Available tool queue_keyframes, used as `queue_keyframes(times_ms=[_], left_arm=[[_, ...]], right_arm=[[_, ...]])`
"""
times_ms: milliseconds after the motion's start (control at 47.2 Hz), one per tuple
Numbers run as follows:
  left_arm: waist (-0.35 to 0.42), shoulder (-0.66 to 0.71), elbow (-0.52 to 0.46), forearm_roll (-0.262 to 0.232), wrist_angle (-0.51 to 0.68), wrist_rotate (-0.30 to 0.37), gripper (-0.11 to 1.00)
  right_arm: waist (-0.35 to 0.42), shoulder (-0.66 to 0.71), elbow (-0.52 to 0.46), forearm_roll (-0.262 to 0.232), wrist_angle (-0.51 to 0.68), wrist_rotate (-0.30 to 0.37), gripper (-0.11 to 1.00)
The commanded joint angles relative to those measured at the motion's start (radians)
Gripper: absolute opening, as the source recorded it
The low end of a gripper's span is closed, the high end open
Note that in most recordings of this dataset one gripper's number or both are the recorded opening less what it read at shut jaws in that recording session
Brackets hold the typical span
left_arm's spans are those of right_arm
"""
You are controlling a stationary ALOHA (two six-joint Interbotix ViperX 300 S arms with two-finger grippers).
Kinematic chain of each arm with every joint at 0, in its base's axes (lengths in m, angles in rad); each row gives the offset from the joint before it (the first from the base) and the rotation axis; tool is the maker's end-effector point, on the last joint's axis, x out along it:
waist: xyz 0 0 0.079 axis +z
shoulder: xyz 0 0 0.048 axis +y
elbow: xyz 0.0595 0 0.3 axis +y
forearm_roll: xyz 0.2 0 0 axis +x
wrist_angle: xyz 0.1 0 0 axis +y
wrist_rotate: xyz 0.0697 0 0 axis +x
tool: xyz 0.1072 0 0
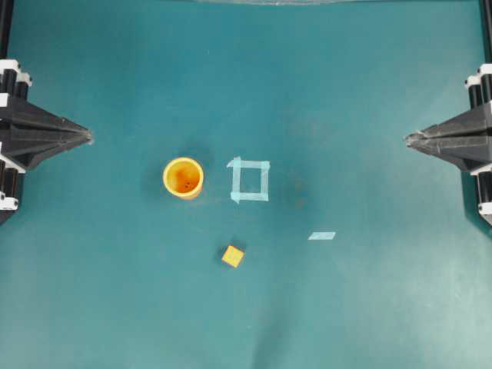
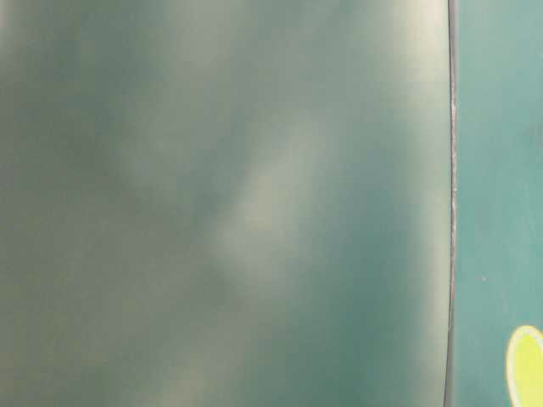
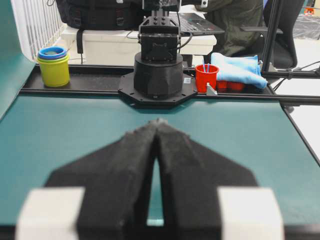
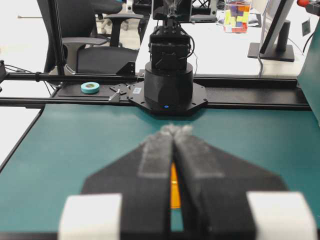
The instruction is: Lift the orange block with right arm.
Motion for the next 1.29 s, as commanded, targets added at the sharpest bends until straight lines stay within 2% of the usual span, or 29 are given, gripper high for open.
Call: queue_keyframes(times_ms=[0,63,148,317,508,593,762,868,1058,1270], left_arm=[[0.000,0.003,-0.023,0.006,0.017,-0.002,-0.01],[0.000,0.002,-0.026,0.006,0.035,-0.002,0.04],[0.000,0.000,-0.028,0.006,0.060,-0.003,0.01],[0.000,0.000,-0.031,0.006,0.064,-0.003,0.01],[0.000,0.000,-0.029,0.006,0.066,-0.003,0.01],[0.000,0.000,-0.029,0.005,0.066,-0.003,0.01],[0.000,0.000,-0.029,0.006,0.066,-0.003,0.01],[0.000,0.002,-0.029,0.006,0.066,-0.003,0.01],[0.000,0.002,-0.029,0.006,0.066,-0.003,0.01],[0.000,0.000,-0.029,0.006,0.064,-0.003,0.01]], right_arm=[[0.006,0.005,-0.032,0.006,0.002,0.012,0.00],[0.005,0.012,-0.061,0.008,0.040,0.014,0.00],[0.005,0.032,-0.103,0.008,0.118,0.015,0.00],[0.006,0.097,-0.183,0.006,0.276,0.026,0.00],[0.006,0.179,-0.235,0.006,0.316,0.057,0.01],[0.008,0.215,-0.253,0.006,0.318,0.072,0.08],[0.021,0.287,-0.290,0.006,0.321,0.091,0.33],[0.035,0.331,-0.314,0.006,0.321,0.094,0.42],[0.060,0.420,-0.357,0.006,0.327,0.115,0.46],[0.077,0.520,-0.411,0.008,0.328,0.204,0.55]])
